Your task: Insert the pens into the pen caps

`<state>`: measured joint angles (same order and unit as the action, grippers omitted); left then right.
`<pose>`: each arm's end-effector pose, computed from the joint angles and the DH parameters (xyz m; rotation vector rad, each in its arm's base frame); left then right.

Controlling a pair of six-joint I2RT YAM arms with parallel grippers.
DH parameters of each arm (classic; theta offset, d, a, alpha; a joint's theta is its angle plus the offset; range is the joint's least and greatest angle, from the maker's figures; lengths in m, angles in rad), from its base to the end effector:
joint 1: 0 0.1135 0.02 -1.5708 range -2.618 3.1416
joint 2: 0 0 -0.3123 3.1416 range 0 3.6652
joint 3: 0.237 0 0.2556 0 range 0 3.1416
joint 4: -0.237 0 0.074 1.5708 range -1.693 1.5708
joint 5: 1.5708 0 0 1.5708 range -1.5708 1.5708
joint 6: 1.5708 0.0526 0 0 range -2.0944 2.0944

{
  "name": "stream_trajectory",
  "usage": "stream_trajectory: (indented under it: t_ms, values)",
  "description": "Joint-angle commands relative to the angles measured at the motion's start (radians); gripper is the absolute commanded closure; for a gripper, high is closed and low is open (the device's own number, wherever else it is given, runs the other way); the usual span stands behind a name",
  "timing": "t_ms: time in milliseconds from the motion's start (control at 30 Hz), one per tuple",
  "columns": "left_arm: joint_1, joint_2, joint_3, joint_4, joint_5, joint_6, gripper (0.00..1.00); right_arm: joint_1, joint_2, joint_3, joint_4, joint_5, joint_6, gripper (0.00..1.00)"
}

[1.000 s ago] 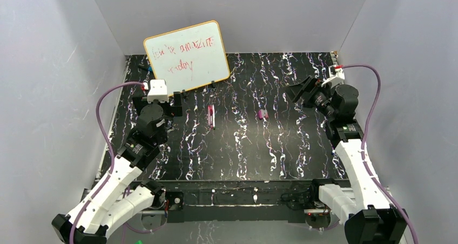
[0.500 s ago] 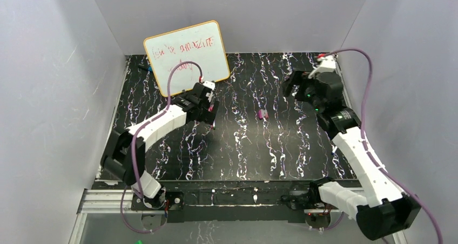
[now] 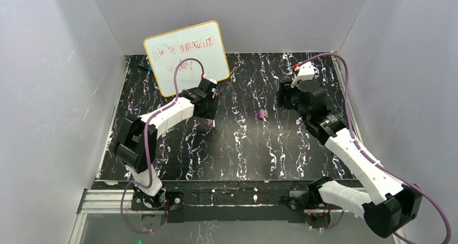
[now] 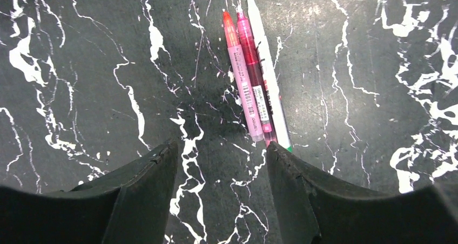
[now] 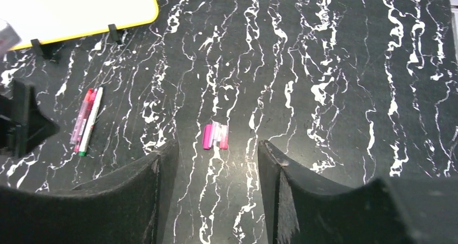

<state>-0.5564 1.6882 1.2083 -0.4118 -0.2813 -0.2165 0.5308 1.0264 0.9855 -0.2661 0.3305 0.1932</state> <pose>0.3329 -0.1898 0.2653 0.2891 2.3978 -0.0048 0.2043 0.1002 0.3931 -0.0882 1.8630 0.1912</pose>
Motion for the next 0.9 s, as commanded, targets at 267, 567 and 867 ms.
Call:
stream_trajectory:
  t_ms: [267,567,867]
  values:
    - [0.052,0.172,0.035,0.036,-0.008,-0.067,0.44,-0.001,-0.003,-0.013,0.091,-0.059,-0.022,0.43]
    - [0.065,0.214,0.054,0.048,0.000,-0.064,0.45,0.000,-0.002,-0.026,0.097,-0.079,-0.021,0.42]
    - [0.084,0.238,0.016,0.034,0.001,-0.091,0.61,0.001,-0.003,-0.035,0.109,-0.080,-0.022,0.41]
